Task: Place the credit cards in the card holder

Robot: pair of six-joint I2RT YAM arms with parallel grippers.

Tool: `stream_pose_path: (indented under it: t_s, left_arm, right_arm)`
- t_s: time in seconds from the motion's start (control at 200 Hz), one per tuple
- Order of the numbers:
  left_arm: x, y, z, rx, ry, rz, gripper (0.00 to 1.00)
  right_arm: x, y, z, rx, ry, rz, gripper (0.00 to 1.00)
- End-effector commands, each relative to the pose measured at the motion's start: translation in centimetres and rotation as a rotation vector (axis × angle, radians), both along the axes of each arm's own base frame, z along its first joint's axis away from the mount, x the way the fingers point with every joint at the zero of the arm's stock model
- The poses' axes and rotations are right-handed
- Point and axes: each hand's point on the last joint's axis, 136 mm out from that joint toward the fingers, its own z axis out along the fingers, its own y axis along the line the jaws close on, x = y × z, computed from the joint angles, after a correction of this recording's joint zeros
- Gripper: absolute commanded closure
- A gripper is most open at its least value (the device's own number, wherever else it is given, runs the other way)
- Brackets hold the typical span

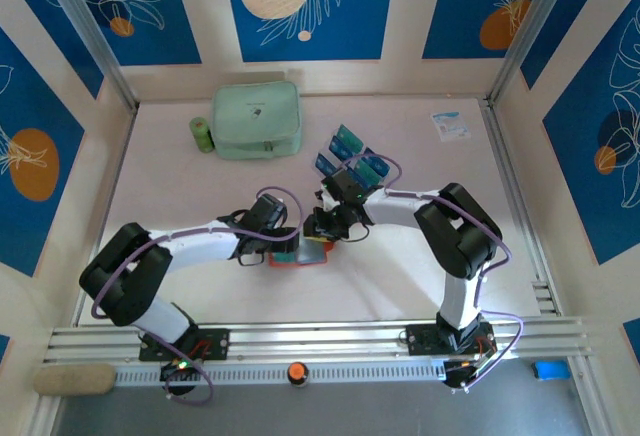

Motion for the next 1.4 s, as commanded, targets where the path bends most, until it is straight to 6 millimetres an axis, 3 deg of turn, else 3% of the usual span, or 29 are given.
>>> stream_pose_path:
  t_s: [0.0,0.27,0.485,0.625,0.825,1.155,1.395]
  left_arm:
    - [-1.6,-0.6,-2.2,-0.019,0.073,-0.046,0.27]
    - [-1.3,-0.7,-1.0,-0.032,0.047,-0.043,0.24]
    - [0.0,-0.5,3.4,-0.066,-0.059,-0.013,0.1]
    - [0.5,0.8,6.5,-0.087,-0.14,0.041,0.05]
    - [0.7,3.5,8.6,-0.087,-0.205,0.123,0.04]
    - [0.2,6.3,9.0,-0.088,-0.231,0.197,0.03]
    - [-0.2,6.6,7.8,-0.09,-0.207,0.209,0.03]
  right_arm:
    - [-0.2,1.1,0.8,0.083,0.031,0.025,0.71]
    - [-0.1,1.3,2.2,0.144,0.041,0.012,0.74]
    - [-0.8,1.8,4.2,0.178,0.029,0.023,0.74]
    - [-1.8,2.6,5.0,0.173,0.019,0.045,0.63]
    - [-3.1,4.6,5.1,0.157,0.015,0.079,0.49]
    - [-2.9,8.5,3.2,0.172,0.072,0.108,0.44]
    - [-2.6,9.0,2.1,0.171,0.101,0.085,0.44]
